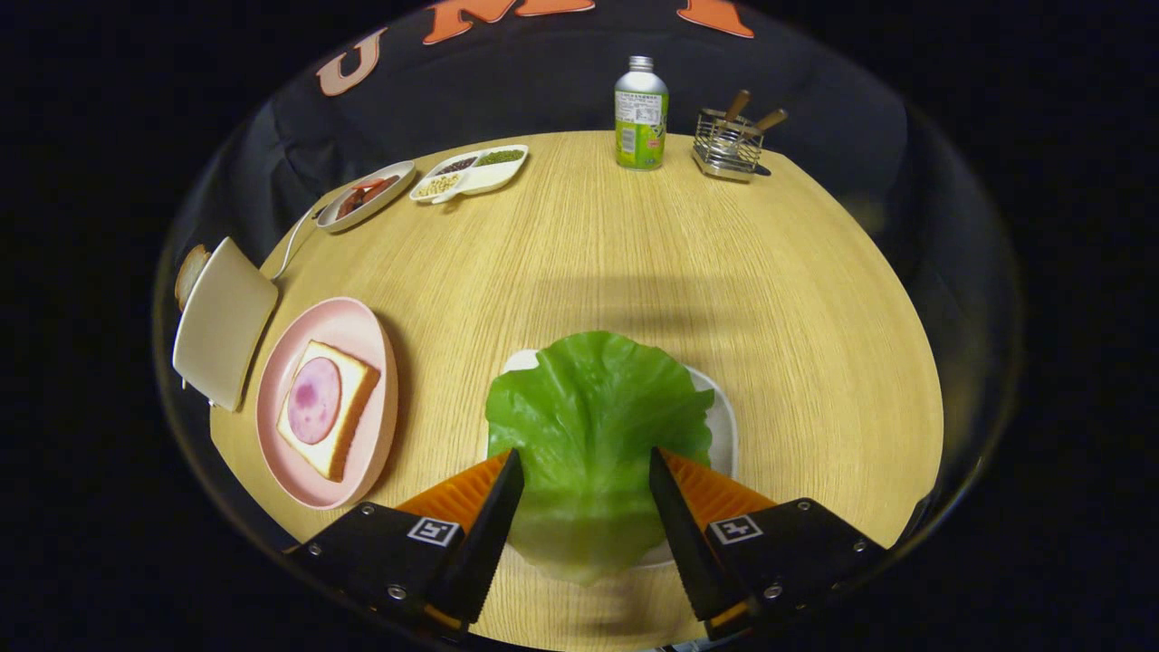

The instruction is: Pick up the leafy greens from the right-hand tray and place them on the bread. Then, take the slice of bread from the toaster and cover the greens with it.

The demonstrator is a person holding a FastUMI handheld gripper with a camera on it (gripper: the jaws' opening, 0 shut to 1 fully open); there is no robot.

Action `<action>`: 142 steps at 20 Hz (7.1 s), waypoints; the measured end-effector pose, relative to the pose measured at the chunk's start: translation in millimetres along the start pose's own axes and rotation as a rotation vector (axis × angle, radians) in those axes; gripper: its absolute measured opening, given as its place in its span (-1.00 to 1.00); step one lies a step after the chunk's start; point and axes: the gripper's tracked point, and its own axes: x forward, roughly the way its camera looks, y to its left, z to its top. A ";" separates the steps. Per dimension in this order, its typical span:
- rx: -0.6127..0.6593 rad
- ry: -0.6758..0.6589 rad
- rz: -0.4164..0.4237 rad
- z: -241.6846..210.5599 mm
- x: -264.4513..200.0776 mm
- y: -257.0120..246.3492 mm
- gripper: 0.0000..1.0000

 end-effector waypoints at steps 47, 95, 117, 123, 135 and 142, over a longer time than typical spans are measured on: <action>-0.107 -0.186 0.396 59.2 -39.5 186.1 -0.93; -0.227 -0.181 0.537 169.6 -147.0 386.3 0.76; -0.319 0.024 0.498 168.4 -115.9 508.9 0.41; -0.276 0.046 0.432 163.5 -100.0 504.6 -0.06; -0.150 0.022 0.544 168.2 -120.5 487.3 -0.78; -0.066 -0.052 0.626 180.2 -156.2 463.5 -0.79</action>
